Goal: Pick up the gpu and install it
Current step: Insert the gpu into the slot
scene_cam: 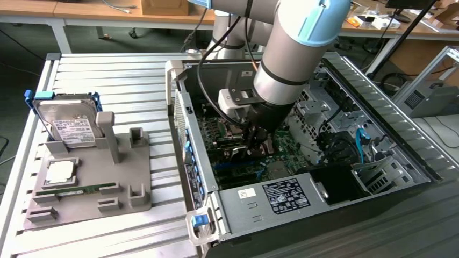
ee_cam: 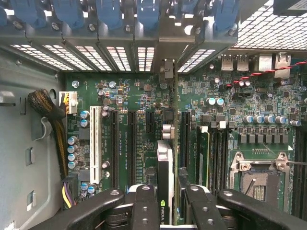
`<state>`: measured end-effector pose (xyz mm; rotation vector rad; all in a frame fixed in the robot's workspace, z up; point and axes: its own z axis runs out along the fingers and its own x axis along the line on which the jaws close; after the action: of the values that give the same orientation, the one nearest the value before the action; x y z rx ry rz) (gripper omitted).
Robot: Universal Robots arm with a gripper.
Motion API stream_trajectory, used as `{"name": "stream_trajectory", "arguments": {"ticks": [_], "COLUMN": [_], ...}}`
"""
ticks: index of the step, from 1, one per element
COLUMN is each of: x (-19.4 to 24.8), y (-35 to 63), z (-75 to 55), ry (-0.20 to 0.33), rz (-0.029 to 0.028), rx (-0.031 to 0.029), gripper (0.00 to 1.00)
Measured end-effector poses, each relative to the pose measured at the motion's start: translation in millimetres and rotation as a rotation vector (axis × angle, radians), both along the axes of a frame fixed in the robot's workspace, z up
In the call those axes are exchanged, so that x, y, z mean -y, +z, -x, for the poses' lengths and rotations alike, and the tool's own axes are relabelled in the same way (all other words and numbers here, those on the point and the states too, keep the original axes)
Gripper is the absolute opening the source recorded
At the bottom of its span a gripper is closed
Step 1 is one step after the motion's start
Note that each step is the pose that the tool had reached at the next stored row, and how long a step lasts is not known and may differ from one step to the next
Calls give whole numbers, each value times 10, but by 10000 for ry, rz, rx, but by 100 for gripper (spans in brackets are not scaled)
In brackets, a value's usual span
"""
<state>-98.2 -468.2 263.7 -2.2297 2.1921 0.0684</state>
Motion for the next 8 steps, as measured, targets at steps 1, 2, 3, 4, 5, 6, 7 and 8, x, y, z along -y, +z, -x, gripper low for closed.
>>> {"name": "stream_trajectory", "arguments": {"ticks": [1, 2, 3, 4, 5, 6, 7, 8], "x": [0, 0, 0, 0, 0, 0, 0, 0], "y": [0, -2, -4, -4, -4, -6, -10, -12], "z": [0, 0, 0, 0, 0, 0, 0, 0], "ry": [0, 0, 0, 0, 0, 0, 0, 0], "rz": [1, 2, 3, 3, 3, 2, 0, 0], "rx": [0, -1, -1, -1, -1, -1, 0, 0], "gripper": [27, 27, 27, 27, 27, 27, 27, 27]}}
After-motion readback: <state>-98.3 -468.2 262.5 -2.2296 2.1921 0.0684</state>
